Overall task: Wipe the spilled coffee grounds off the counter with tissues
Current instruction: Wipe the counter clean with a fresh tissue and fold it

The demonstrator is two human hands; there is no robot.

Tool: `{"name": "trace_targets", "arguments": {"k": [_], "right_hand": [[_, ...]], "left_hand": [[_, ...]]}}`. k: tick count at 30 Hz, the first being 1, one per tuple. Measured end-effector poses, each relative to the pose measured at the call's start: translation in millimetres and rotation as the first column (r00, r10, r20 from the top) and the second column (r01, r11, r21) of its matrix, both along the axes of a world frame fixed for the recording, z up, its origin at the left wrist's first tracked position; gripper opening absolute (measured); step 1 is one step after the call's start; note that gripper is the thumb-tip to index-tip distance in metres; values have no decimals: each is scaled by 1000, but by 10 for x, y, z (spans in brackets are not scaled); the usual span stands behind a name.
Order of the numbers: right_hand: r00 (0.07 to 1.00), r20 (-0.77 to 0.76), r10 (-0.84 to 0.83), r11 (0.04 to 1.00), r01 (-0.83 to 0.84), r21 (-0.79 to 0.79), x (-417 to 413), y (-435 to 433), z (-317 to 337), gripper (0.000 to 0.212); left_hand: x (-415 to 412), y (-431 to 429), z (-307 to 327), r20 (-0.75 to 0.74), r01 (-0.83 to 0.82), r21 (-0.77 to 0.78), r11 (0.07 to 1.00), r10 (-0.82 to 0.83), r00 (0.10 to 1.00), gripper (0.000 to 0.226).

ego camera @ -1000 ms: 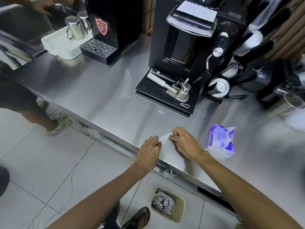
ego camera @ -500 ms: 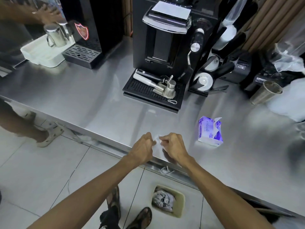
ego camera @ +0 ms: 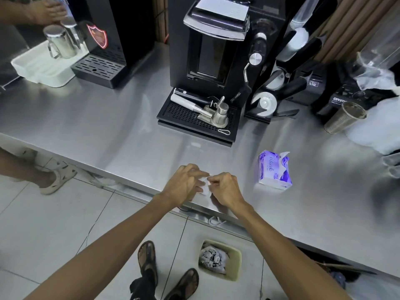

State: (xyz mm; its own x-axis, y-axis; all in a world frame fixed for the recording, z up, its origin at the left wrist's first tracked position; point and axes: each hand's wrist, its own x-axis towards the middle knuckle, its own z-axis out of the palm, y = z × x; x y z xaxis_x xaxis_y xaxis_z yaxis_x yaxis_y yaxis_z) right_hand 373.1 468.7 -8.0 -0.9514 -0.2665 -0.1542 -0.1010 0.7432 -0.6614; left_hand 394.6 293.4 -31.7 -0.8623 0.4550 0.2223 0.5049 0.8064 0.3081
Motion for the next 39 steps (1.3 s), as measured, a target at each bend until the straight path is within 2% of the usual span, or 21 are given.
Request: {"name": "trace_targets", "arguments": {"k": [5, 8, 11, 16, 20, 22, 29, 34, 37, 39], "right_hand": [[996, 63, -67, 989, 75, -129, 4, 66, 11, 35], [1000, 20, -7, 995, 9, -99, 11, 68, 8, 42], [1000, -5, 20, 998, -20, -63, 1, 73, -26, 37], [990, 10, 142, 986, -142, 84, -4, 141, -93, 32], [977, 38, 212, 972, -215, 100, 22, 179, -70, 46], [980, 3, 199, 975, -198, 100, 19, 170, -108, 48], [994, -68, 85, 995, -82, 48, -74, 71, -192, 29], [991, -134, 25, 1000, -24, 3, -99, 24, -198, 15], [979, -196, 51, 998, -45, 37, -75, -4, -210, 15], [965, -252, 73, 996, -59, 63, -50, -6, -224, 15]], "left_hand": [[10, -24, -27, 127, -92, 153, 984, 73, 989, 32], [-8, -21, -30, 221, -177, 231, 957, 125, 967, 55], [-42, -28, -38, 276, -227, 282, 932, 148, 950, 65], [-85, -33, -75, 264, -266, 278, 923, 192, 945, 54], [-107, -14, -94, 253, -291, 305, 907, 217, 943, 48], [-106, -19, -120, 244, -295, 311, 903, 224, 943, 43], [-82, -50, -170, 99, -237, 298, 925, 217, 971, 27], [-73, -97, -198, 189, -244, 247, 938, 200, 961, 26], [-69, -58, -110, 266, -325, 294, 899, 250, 931, 27], [-68, -34, -41, 279, -314, 345, 885, 223, 934, 28]]}}
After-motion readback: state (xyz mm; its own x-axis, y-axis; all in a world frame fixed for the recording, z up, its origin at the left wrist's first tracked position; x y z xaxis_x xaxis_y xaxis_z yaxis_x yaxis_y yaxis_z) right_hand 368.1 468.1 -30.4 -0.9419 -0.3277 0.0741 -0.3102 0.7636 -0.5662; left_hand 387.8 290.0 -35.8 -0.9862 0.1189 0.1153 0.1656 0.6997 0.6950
